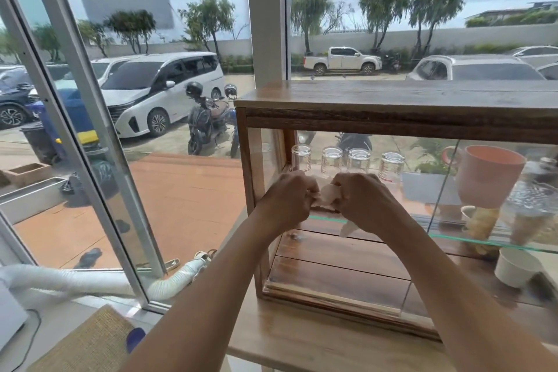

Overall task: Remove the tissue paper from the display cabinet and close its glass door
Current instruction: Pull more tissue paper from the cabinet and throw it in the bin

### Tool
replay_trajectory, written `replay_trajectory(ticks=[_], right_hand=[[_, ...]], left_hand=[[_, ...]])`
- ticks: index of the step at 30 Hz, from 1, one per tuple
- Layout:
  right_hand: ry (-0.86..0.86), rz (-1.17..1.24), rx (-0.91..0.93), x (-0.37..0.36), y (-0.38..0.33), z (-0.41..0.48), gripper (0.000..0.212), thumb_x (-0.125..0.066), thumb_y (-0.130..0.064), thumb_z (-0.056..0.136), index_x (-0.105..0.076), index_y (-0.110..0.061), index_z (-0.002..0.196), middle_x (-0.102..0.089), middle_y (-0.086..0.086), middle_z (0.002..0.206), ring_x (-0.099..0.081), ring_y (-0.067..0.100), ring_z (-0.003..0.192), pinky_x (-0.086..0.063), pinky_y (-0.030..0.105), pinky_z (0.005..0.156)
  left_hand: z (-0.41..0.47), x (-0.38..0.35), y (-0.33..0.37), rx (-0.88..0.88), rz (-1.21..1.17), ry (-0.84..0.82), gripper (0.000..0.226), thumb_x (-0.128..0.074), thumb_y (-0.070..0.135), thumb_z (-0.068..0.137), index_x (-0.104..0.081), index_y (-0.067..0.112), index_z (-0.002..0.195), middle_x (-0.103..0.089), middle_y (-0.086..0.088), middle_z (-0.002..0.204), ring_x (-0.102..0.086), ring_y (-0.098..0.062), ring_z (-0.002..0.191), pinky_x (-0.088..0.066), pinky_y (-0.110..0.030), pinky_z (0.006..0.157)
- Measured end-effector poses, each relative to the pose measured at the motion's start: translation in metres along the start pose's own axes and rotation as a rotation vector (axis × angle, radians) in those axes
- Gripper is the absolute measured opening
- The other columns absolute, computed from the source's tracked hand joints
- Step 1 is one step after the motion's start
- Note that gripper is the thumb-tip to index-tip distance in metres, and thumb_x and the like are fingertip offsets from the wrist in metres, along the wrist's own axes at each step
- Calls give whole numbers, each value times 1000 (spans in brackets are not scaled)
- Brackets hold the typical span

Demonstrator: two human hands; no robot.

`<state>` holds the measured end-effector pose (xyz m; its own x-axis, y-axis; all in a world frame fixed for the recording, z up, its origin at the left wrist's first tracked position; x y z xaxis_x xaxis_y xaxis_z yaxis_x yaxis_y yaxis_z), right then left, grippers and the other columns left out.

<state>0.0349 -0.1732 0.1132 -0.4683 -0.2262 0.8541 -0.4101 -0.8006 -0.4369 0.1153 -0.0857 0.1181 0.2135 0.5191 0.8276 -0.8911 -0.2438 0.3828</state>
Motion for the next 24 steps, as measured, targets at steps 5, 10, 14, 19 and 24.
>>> replay_trajectory(ticks=[5, 10, 14, 19, 24], right_hand=[[48, 79, 81, 10, -22, -11, 16, -63, -11, 80, -71, -18, 92, -69, 3, 82, -60, 27, 79, -49, 35, 67], [13, 189, 128, 4, -54, -21, 9, -65, -16, 81, -68, -22, 88, -70, -1, 84, -63, 18, 76, -52, 37, 69], [-33, 271, 249, -8, -99, -38, 11, -65, -17, 84, -70, -20, 93, -72, 0, 87, -64, 21, 83, -53, 40, 73], [-120, 348, 381, -43, -158, -53, 12, -74, -22, 84, -70, -15, 93, -70, 1, 84, -63, 21, 81, -52, 40, 74], [-237, 462, 408, -94, -210, -64, 17, -77, -28, 81, -70, -21, 95, -72, -5, 84, -66, 12, 78, -52, 29, 69]], left_hand=[[-32, 26, 8, -14, -58, 143, 13, -62, 9, 90, -73, 10, 97, -64, -3, 92, -59, -16, 80, -47, -24, 69], [-76, 54, -5, -5, -126, 302, 12, -66, 6, 87, -71, 14, 93, -64, 4, 91, -59, -9, 77, -47, -17, 69], [-115, 83, -24, 41, -132, 410, 16, -66, 2, 84, -71, 16, 90, -62, 6, 87, -58, -3, 74, -48, -16, 65], [-164, 119, -66, 177, -86, 530, 13, -69, 2, 83, -73, 13, 90, -67, 4, 87, -62, -4, 73, -48, -11, 64], [-226, 146, -119, 389, -97, 635, 15, -70, 4, 83, -74, 13, 94, -70, 5, 87, -65, -1, 73, -44, -3, 66]])
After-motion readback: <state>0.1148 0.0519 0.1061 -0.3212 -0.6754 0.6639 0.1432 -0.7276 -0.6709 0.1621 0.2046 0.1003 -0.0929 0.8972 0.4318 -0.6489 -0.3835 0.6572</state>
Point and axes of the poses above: each hand's wrist, its own z-axis towards the middle knuckle, its own x-axis out of the back of the hand, y = z × x, the point moved 10 cm from there along z, towards the middle knuckle
